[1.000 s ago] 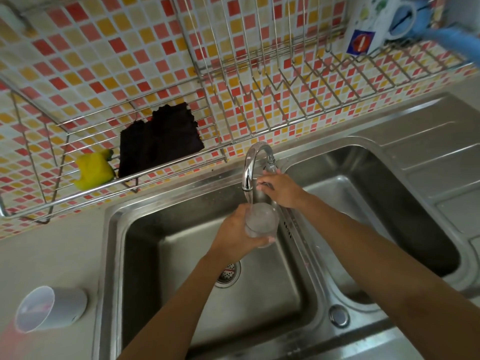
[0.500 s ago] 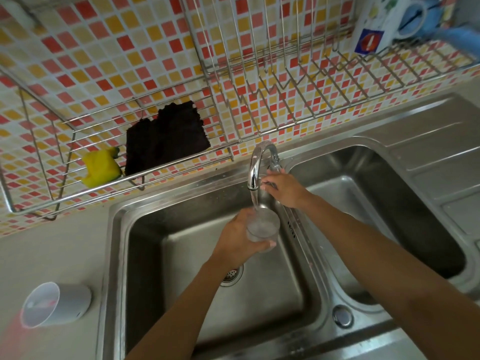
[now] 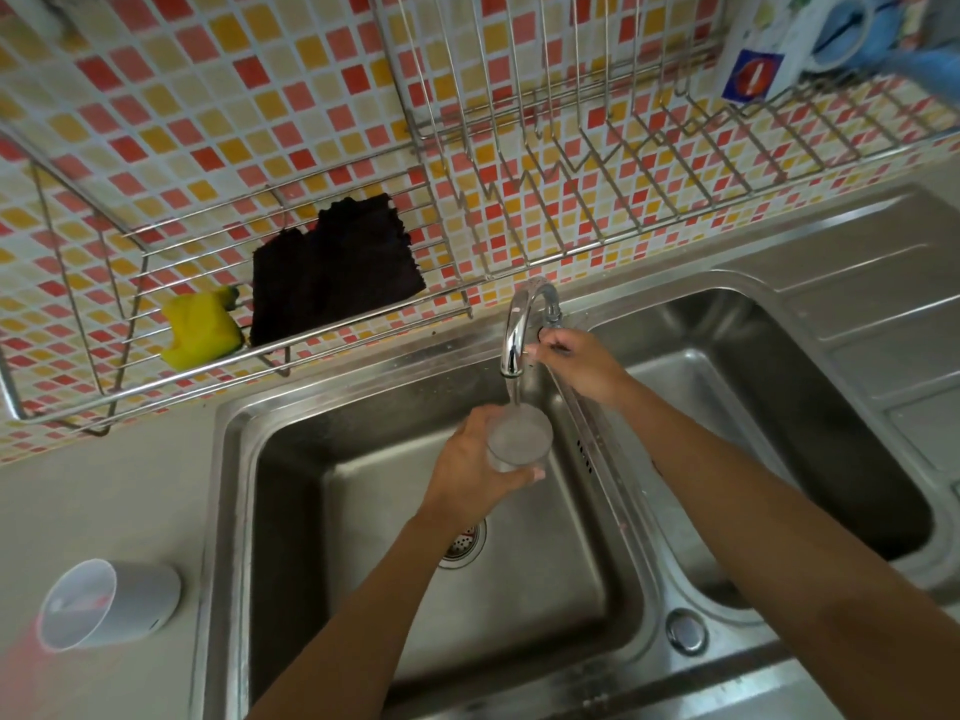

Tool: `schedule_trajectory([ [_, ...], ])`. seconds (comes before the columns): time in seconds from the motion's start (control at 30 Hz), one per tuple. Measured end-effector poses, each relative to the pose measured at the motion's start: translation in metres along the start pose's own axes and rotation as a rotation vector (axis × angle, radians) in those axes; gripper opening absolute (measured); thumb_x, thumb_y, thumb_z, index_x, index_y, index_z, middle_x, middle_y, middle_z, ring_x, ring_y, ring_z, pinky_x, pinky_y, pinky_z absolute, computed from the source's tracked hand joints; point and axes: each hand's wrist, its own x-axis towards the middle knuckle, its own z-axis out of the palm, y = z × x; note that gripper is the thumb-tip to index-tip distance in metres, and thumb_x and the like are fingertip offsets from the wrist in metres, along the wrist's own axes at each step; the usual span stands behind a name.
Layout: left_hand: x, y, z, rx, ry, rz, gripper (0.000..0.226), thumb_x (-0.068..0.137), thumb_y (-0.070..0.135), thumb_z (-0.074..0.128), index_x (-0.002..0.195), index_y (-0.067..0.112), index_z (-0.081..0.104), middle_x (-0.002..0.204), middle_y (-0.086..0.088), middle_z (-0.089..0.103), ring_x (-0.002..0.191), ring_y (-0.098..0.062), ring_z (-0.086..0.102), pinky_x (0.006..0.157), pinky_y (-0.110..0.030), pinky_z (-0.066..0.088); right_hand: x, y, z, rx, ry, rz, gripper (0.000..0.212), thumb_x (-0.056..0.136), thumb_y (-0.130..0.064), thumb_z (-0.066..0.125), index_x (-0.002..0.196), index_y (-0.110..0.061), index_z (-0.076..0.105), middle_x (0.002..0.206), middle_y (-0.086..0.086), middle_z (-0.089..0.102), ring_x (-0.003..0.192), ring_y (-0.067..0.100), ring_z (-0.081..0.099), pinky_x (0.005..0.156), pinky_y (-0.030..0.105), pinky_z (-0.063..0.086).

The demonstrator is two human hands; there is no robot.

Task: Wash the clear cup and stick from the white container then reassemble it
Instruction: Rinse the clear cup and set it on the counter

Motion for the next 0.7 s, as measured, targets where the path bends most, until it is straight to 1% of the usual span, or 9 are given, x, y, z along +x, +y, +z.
schedule_trajectory([
  [0.07,0.001,-0.001,0.001,-0.001,0.005,0.019,0.079,0.06,0.044,0.087,0.125,0.03,0.044,0.12,0.01,0.056,0.108,-0.011,0.055,0.091,-0.031,0.05,0.001,-0.003,-0.001,0.133,0.029,0.032,0.034,0.09,-0.041,0.059,0.076,-0.011,0.065,0.08,0.009,0.066,0.074,0.02,0.061,0.078,0.036,0.046],
  [0.1,0.002,-0.001,0.002,-0.004,0.006,0.02,0.079,0.059,0.044,0.087,0.125,0.029,0.045,0.119,0.01,0.057,0.107,-0.011,0.055,0.091,-0.032,0.05,0.0,-0.005,-0.002,0.231,0.043,0.057,0.031,0.093,-0.034,0.057,0.076,-0.01,0.067,0.088,0.011,0.069,0.084,0.02,0.062,0.087,0.035,0.043],
  [0.17,0.003,-0.001,0.002,-0.058,0.041,-0.001,0.079,0.058,0.044,0.088,0.123,0.03,0.046,0.118,0.012,0.058,0.107,-0.009,0.056,0.092,-0.031,0.05,0.002,-0.004,-0.004,0.447,0.069,0.104,0.028,0.094,-0.022,0.056,0.073,-0.007,0.067,0.088,0.009,0.068,0.091,0.019,0.057,0.094,0.033,0.038],
  [0.23,0.006,0.0,0.002,-0.079,0.058,0.01,0.078,0.058,0.044,0.088,0.123,0.03,0.046,0.119,0.012,0.057,0.107,-0.008,0.056,0.092,-0.029,0.05,0.004,-0.003,-0.005,0.567,0.07,0.125,0.025,0.093,-0.015,0.055,0.077,0.002,0.063,0.078,0.007,0.068,0.087,0.015,0.056,0.092,0.027,0.039],
  [0.3,0.008,0.001,0.003,-0.068,0.047,0.031,0.077,0.059,0.042,0.088,0.122,0.029,0.045,0.119,0.012,0.056,0.107,-0.009,0.056,0.09,-0.026,0.049,0.004,-0.004,-0.004,0.627,0.077,0.144,0.018,0.092,-0.011,0.054,0.092,0.005,0.061,0.072,0.005,0.068,0.08,0.009,0.06,0.084,0.021,0.04],
  [0.37,0.01,0.003,0.003,-0.094,0.079,0.032,0.075,0.059,0.04,0.089,0.119,0.03,0.045,0.117,0.011,0.057,0.106,-0.008,0.056,0.087,-0.022,0.049,0.003,-0.006,-0.003,0.666,0.104,0.161,0.022,0.092,-0.011,0.054,0.086,0.009,0.063,0.073,0.007,0.066,0.083,0.014,0.058,0.083,0.022,0.04],
  [0.47,0.012,0.006,0.005,-0.075,0.048,0.064,0.073,0.059,0.044,0.088,0.115,0.031,0.044,0.115,0.011,0.055,0.103,-0.007,0.055,0.081,-0.018,0.046,0.003,-0.009,-0.002,0.707,0.131,0.176,0.021,0.091,-0.009,0.055,0.077,0.004,0.065,0.069,0.006,0.066,0.092,0.024,0.054,0.081,0.023,0.041],
  [0.6,0.006,0.002,0.005,-0.141,0.083,0.043,0.073,0.059,0.046,0.087,0.116,0.032,0.044,0.114,0.012,0.058,0.104,-0.009,0.057,0.085,-0.028,0.052,-0.001,-0.013,0.0,0.723,0.157,0.19,0.023,0.091,-0.009,0.053,0.076,0.0,0.066,0.072,0.006,0.069,0.086,0.021,0.059,0.079,0.025,0.043],
  [0.7,-0.005,-0.006,0.001,-0.184,0.102,0.001,0.074,0.058,0.047,0.086,0.116,0.033,0.043,0.117,0.012,0.056,0.109,-0.011,0.054,0.088,-0.032,0.05,-0.002,-0.015,0.006,0.707,0.225,0.178,0.02,0.092,-0.012,0.054,0.088,0.004,0.065,0.082,0.003,0.069,0.076,0.01,0.065,0.076,0.024,0.044],
])
